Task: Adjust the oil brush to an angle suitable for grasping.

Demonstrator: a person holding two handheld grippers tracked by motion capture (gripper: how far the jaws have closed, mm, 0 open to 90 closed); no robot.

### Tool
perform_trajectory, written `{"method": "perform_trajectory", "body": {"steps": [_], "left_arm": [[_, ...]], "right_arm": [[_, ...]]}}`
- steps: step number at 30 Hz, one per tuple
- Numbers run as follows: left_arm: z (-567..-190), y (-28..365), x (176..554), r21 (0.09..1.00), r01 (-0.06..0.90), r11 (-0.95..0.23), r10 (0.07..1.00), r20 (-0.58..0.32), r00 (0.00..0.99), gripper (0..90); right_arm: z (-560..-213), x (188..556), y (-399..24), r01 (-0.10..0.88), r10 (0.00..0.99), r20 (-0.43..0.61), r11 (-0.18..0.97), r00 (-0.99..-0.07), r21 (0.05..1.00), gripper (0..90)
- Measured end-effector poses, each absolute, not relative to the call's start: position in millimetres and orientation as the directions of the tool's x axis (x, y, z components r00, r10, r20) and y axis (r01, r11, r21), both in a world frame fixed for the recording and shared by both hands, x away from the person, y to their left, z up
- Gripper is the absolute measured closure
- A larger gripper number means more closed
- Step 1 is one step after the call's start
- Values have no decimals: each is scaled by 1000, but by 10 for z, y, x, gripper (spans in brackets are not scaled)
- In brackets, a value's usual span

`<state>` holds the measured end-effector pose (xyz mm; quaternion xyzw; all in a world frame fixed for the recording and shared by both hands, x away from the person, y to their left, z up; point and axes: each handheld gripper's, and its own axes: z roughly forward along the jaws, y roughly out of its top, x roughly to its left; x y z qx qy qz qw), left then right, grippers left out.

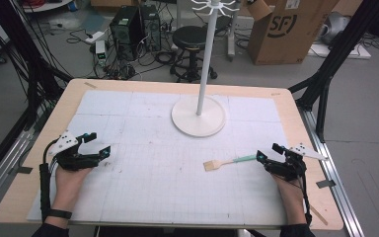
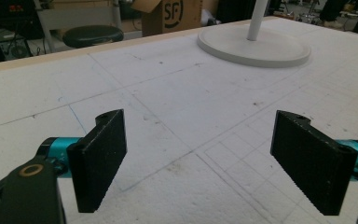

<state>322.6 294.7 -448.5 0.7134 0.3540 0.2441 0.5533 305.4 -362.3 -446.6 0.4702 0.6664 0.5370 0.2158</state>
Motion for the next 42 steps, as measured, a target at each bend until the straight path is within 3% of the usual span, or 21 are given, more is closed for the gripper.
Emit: {"method": "perform_trajectory", "body": {"steps": [19,25,42], "left_arm": [[-4481,2946,3230,962,245,-124,786,-55,615,180],[-4479,2913,3234,957,282,-69,762,-132,634,174],[-4346,2697,3260,951,300,-73,700,-165,695,136]], "right_arm": [[-4466,3054,-3632,397,860,224,-28,-458,918,152],[-4467,3058,-3633,396,860,225,-29,-458,918,152],[-4469,3062,-3636,401,859,234,-37,-455,915,152]]}}
